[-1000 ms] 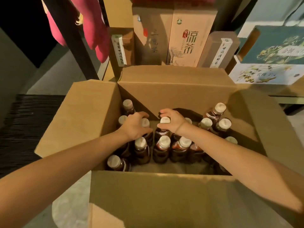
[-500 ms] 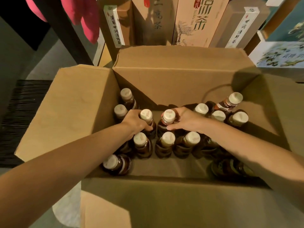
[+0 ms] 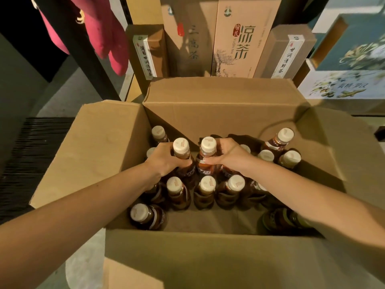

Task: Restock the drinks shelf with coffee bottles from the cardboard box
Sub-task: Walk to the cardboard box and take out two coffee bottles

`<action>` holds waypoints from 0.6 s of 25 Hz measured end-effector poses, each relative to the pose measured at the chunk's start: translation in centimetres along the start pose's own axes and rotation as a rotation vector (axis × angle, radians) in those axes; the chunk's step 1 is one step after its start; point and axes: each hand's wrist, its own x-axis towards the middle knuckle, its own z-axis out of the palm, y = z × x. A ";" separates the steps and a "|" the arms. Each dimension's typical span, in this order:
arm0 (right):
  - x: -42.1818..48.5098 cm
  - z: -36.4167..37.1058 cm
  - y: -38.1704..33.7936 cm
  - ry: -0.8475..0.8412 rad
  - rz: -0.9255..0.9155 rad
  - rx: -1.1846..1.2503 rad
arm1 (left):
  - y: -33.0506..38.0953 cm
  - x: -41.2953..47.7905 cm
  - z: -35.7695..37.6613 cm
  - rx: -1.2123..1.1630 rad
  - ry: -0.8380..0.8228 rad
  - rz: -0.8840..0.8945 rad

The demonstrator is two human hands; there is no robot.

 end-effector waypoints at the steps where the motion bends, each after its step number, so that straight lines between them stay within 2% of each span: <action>1: -0.3 -0.2 -0.8 0.007 -0.018 0.011 | 0.7 -0.6 -0.6 -0.018 0.005 0.029; 9: -4.6 -2.6 -12.0 0.085 -0.227 0.149 | 7.6 -6.7 -6.8 -0.353 0.148 0.256; 12: -5.9 -2.7 -17.4 0.105 -0.353 0.197 | 10.1 -10.0 -9.5 -0.416 0.298 0.383; 15: -7.0 -1.6 -23.2 0.056 -0.505 0.271 | 11.8 -14.4 -12.4 -0.496 0.453 0.485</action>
